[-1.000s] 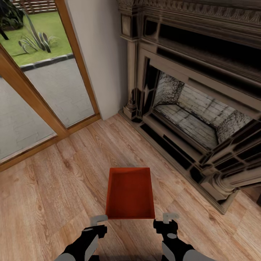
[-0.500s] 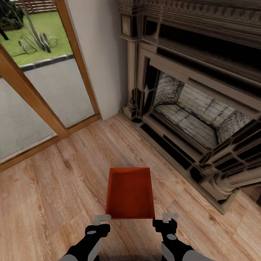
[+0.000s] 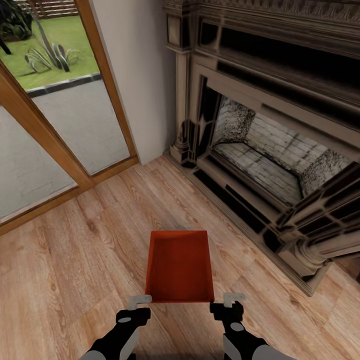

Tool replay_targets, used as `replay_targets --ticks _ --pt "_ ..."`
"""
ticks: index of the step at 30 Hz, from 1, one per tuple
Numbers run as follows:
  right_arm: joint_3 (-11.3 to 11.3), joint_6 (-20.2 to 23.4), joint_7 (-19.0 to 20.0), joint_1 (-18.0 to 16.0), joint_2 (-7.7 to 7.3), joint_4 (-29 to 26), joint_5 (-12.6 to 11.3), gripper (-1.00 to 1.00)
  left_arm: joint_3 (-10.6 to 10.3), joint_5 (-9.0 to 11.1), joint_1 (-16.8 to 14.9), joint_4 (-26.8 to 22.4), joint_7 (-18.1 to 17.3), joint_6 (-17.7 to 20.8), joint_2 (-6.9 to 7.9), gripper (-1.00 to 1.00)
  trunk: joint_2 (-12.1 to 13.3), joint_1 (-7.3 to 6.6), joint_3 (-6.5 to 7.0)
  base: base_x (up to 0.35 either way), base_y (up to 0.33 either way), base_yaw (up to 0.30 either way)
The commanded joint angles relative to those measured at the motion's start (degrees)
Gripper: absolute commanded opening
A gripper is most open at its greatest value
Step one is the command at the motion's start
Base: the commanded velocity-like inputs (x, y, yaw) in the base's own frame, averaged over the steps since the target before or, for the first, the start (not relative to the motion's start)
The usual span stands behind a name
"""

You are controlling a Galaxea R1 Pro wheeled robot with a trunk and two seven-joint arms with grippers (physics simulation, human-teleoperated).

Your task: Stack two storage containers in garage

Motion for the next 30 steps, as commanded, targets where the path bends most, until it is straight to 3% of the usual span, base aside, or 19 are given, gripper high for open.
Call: replay_targets --ticks 1,7,30 --pt "0.5 -0.1 -0.3 0.0 0.03 0.1 0.3 1.00 -0.2 0.3 0.0 -0.1 0.3 0.3 0.02 1.00 -0.4 0.23 -0.22 0.000 0.000 0.000" --pt "0.5 -0.2 -0.2 0.0 0.06 0.0 1.3 1.00 -0.2 0.3 0.0 -0.1 0.3 0.2 0.05 1.00 -2.8 1.54 -1.29 0.000 0.000 0.000" --pt "0.3 -0.3 -0.5 0.0 0.18 0.0 1.2 1.00 -0.2 0.2 0.0 -0.2 0.3 0.2 0.08 1.00 -12.1 6.60 -5.42 0.000 0.000 0.000"
